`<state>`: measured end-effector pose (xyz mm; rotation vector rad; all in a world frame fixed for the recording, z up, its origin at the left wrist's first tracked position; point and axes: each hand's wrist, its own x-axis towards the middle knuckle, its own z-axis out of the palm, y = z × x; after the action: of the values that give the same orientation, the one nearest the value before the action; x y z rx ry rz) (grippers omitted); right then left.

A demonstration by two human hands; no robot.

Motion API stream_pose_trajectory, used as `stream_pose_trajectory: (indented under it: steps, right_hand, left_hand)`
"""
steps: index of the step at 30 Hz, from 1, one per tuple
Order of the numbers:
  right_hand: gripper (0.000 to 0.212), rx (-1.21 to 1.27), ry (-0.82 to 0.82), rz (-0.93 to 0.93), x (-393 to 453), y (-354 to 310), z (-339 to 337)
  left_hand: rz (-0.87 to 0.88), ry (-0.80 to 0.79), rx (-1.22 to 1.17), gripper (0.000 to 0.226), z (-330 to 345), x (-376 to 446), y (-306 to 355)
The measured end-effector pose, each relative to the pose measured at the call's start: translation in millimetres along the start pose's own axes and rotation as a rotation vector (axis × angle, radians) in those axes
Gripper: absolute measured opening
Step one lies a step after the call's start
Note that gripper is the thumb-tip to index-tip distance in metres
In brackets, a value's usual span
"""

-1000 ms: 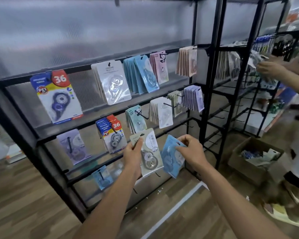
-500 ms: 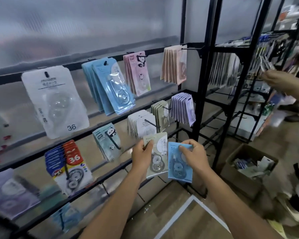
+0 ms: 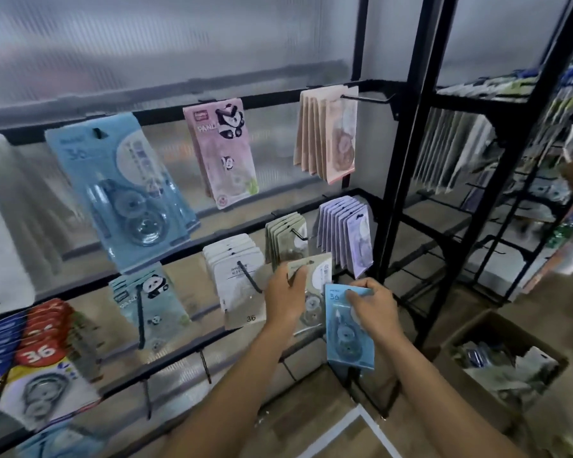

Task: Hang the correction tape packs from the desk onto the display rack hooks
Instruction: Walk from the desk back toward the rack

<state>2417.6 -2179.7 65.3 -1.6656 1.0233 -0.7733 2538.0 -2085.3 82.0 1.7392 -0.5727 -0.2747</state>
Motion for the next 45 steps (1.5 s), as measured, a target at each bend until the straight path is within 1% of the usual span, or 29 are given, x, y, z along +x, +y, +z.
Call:
stream_pose_trajectory:
  steps: [2,4,7,10,13,18,20,22,25,27,29,32,36,38,39,41,43,45]
  right_hand:
    - [0.019,0.001,-0.051,-0.016,17.9,1.9,-1.8]
    - [0.02,-0.004,-0.109,-0.042,32.3,4.8,-2.8]
    - [0.014,-0.011,-0.185,-0.059,46.9,8.9,-3.2]
    - [0.008,-0.028,-0.234,-0.065,55.7,11.4,-3.0]
    - [0.004,-0.073,-0.265,-0.066,60.8,11.6,-1.0]
    - [0.006,0.016,-0.324,-0.056,65.4,10.0,3.9]
    - [0.005,0.027,-0.341,-0.067,66.4,11.1,3.9]
    - [0.004,0.038,-0.355,-0.081,66.9,12.7,4.2]
    - [0.004,0.044,-0.368,-0.097,65.0,17.2,7.1]
    - [0.006,0.048,-0.388,-0.075,61.8,21.0,10.1]
    - [0.011,0.01,-0.429,-0.056,58.3,25.7,14.0]
    - [0.018,0.0,-0.47,-0.054,53.5,30.5,20.9]
    - [0.021,0.001,-0.522,-0.122,42.3,28.1,33.8]
    - [0.02,-0.008,-0.559,-0.14,32.9,26.2,41.7]
    - [0.015,-0.022,-0.583,-0.147,27.7,26.2,45.8]
    - [0.011,-0.062,-0.63,-0.163,16.6,26.7,54.7]
    - [0.011,-0.094,-0.658,-0.191,2.6,26.3,64.1]
    - [0.011,-0.086,-0.682,-0.208,-14.4,23.9,75.8]
  left_hand:
    - [-0.017,0.08,-0.023,0.017,12.3,13.1,5.6]
    - [-0.036,0.148,-0.027,0.015,20.7,25.5,9.4]
    - [-0.038,0.199,-0.008,0.013,28.7,39.7,10.5]
    - [-0.073,0.222,0.055,0.014,34.7,49.1,7.7]
    - [-0.077,0.246,0.133,0.023,38.9,54.9,4.0]
    - [-0.074,0.299,0.223,0.029,43.2,64.8,-0.2]
    - [-0.086,0.303,0.309,0.038,44.0,69.2,0.3]
    - [-0.121,0.294,0.352,0.04,44.3,73.5,2.6]
    - [-0.229,0.318,0.326,0.036,44.5,79.4,7.3]
    - [-0.275,0.325,0.326,0.033,44.1,82.1,10.3]
    - [-0.294,0.322,0.308,0.032,42.5,81.5,11.8]
    - [-0.304,0.298,0.261,0.039,39.8,68.6,9.6]
    - [-0.183,0.234,0.354,0.042,33.4,31.9,0.0]
    - [-0.128,0.154,0.387,0.035,26.2,15.6,-7.1]
    - [-0.11,0.105,0.378,0.03,21.7,7.7,-10.5]
    - [-0.085,0.022,0.369,0.029,10.0,-6.7,-18.0]
    - [-0.086,-0.023,0.387,0.032,-5.7,-20.6,-27.4]
    - [-0.089,-0.027,0.379,0.031,-26.7,-35.3,-40.0]
